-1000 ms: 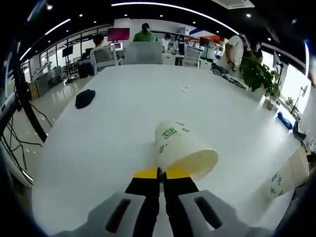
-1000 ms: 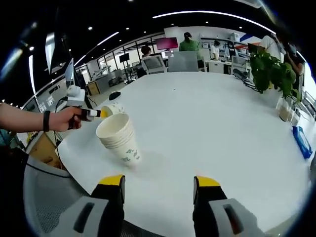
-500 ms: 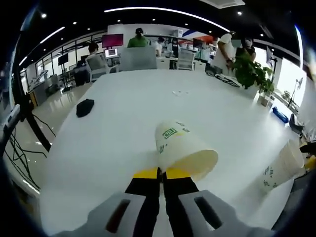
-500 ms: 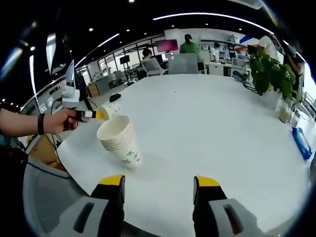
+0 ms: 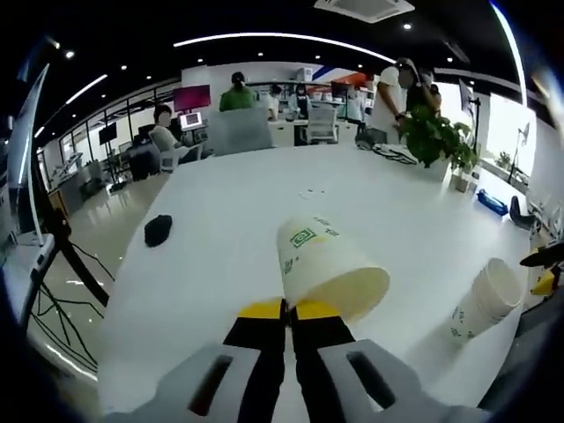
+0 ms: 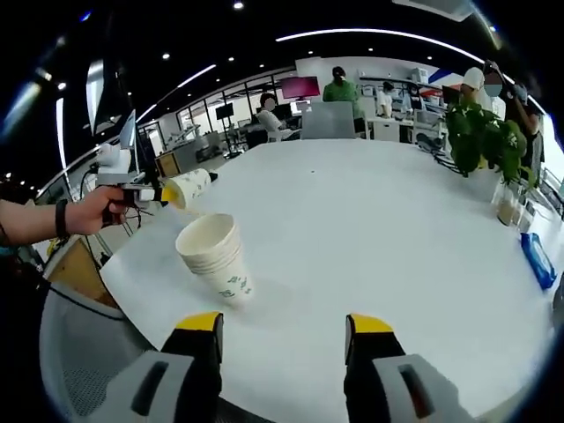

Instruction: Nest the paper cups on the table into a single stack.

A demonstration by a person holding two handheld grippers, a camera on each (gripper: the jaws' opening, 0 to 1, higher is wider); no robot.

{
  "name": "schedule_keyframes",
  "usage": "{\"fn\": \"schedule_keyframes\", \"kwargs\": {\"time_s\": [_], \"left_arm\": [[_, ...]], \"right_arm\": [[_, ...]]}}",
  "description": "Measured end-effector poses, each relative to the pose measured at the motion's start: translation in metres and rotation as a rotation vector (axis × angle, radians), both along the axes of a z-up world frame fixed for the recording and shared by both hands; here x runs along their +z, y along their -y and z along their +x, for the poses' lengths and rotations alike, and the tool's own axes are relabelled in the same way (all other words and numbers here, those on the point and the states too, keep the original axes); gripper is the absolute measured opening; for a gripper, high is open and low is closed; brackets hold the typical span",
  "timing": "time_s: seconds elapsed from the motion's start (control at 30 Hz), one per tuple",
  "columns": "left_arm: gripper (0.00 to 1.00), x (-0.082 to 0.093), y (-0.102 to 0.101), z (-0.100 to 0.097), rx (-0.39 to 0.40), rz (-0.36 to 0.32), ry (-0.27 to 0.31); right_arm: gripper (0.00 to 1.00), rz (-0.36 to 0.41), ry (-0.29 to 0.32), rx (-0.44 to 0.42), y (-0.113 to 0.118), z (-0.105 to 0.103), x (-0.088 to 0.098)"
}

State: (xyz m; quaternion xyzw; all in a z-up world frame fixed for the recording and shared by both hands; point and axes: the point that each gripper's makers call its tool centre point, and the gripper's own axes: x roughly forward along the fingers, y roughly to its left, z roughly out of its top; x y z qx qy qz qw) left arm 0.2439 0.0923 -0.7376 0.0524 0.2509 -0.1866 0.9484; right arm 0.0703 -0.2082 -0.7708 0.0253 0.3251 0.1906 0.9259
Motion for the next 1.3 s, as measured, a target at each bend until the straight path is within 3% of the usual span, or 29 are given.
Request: {"fn": "schedule_keyframes", "kwargs": {"time_s": [0.43, 0.6, 1.13, 1.3], "left_arm": [[0.00, 0.031, 0.030, -0.018, -0.102, 0.005, 0.057], [0.00, 0.049, 0.056, -0.042, -0.161, -0.008, 0.073], [0.00, 0.053, 0.117, -0.101, -0.339, -0.016, 0.039], [0.00, 0.054, 0.128, -0.106, -0.373, -0.011, 0.038]], "right_arm": [[0.55, -0.009, 0.030, 0.024, -0.003, 0.001, 0.006], [0.55, -0.005, 0.036, 0.026, -0.003, 0.000, 0.007], [0.55, -0.025, 0.033, 0.048, -0.006, -0.005, 0.007], [0.55, -0.029, 0.031, 0.052, -0.007, -0.005, 0.006]]}}
